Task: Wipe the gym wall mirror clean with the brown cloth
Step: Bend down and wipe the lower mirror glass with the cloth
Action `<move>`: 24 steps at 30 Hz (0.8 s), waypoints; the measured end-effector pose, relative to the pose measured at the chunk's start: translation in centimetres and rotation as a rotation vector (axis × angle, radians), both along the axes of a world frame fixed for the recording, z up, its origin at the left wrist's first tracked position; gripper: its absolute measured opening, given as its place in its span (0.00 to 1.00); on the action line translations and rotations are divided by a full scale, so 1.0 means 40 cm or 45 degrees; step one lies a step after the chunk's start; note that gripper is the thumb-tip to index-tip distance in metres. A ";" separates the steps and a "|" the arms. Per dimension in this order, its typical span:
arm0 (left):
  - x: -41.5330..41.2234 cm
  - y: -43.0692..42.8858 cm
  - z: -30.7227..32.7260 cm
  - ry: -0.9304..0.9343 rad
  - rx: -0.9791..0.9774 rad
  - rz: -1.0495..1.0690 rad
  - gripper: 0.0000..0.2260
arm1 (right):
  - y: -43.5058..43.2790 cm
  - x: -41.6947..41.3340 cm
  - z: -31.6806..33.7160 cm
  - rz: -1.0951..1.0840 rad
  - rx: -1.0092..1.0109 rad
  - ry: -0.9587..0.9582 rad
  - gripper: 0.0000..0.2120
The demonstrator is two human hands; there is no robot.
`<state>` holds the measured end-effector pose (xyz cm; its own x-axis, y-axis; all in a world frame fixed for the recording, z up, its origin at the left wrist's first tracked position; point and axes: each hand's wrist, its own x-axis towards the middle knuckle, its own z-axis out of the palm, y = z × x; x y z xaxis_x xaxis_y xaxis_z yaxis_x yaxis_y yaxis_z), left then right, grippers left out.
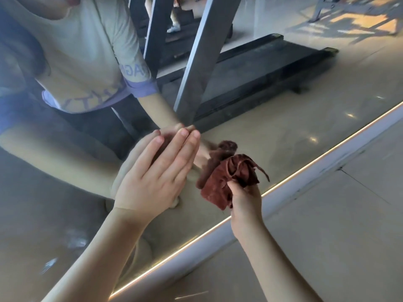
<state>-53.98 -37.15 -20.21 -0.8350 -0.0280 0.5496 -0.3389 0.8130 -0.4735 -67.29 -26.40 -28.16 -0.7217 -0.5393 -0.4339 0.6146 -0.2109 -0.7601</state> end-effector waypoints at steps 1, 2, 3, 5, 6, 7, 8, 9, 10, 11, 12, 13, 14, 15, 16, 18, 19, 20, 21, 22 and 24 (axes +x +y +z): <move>-0.004 0.000 0.000 0.008 -0.061 0.020 0.30 | -0.004 0.011 0.003 -0.078 0.161 0.113 0.13; -0.007 0.005 0.006 -0.027 -0.139 0.008 0.29 | -0.004 0.017 0.003 -0.131 0.281 0.232 0.11; 0.000 0.003 0.004 0.026 -0.220 -0.002 0.29 | -0.007 0.019 0.000 -0.168 0.383 0.267 0.10; 0.002 -0.007 0.003 0.007 -0.273 -0.006 0.31 | -0.007 0.023 -0.003 -0.145 0.480 0.248 0.11; -0.002 -0.002 0.011 -0.006 -0.209 0.013 0.33 | -0.010 0.026 0.012 -0.135 0.446 0.215 0.08; -0.003 -0.001 0.013 -0.025 -0.211 0.021 0.33 | -0.012 0.030 0.025 -0.125 0.360 0.137 0.07; -0.005 0.000 0.014 -0.018 -0.283 0.027 0.32 | -0.010 0.034 0.037 -0.111 0.249 0.045 0.08; -0.003 -0.003 0.010 -0.018 -0.400 0.041 0.30 | -0.007 0.038 0.051 -0.094 0.146 -0.036 0.10; -0.001 -0.002 0.010 -0.039 -0.522 0.071 0.29 | 0.001 0.043 0.065 -0.074 0.069 -0.083 0.11; 0.000 -0.002 0.013 -0.043 -0.564 0.099 0.28 | 0.007 0.047 0.070 -0.077 0.034 -0.080 0.11; 0.001 -0.003 0.014 -0.043 -0.584 0.104 0.28 | 0.009 0.048 0.072 -0.093 0.033 -0.037 0.11; 0.000 -0.003 0.015 -0.033 -0.605 0.106 0.27 | 0.004 0.044 0.068 -0.120 0.085 0.060 0.13; -0.002 -0.003 0.013 -0.019 -0.604 0.101 0.27 | -0.008 0.033 0.062 -0.149 0.161 0.156 0.15; -0.002 -0.001 0.013 -0.006 -0.591 0.102 0.26 | -0.025 0.022 0.058 -0.176 0.252 0.226 0.15; -0.002 -0.002 0.010 -0.007 -0.588 0.109 0.26 | -0.041 0.019 0.055 -0.211 0.310 0.247 0.15; -0.003 -0.005 0.010 0.000 -0.568 0.140 0.25 | -0.056 0.039 0.050 -0.277 0.339 0.270 0.12; -0.003 -0.006 0.011 -0.002 -0.560 0.161 0.24 | -0.055 0.059 0.044 -0.283 0.334 0.308 0.11; -0.003 -0.006 0.009 0.005 -0.557 0.166 0.23 | -0.050 0.080 0.035 -0.272 0.320 0.342 0.10; -0.003 -0.006 0.009 0.014 -0.570 0.166 0.23 | -0.045 0.095 0.031 -0.262 0.296 0.355 0.08; -0.002 -0.003 0.008 0.019 -0.579 0.158 0.23 | -0.040 0.099 0.027 -0.269 0.282 0.355 0.07; -0.003 0.001 0.011 0.004 -0.591 0.141 0.25 | -0.045 0.078 0.009 -0.343 0.296 0.319 0.08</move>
<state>-54.10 -37.12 -19.77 -0.8390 0.1324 0.5278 -0.4137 0.4750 -0.7767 -64.18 -28.21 -27.79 -0.9218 -0.2257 -0.3151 0.3516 -0.1445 -0.9250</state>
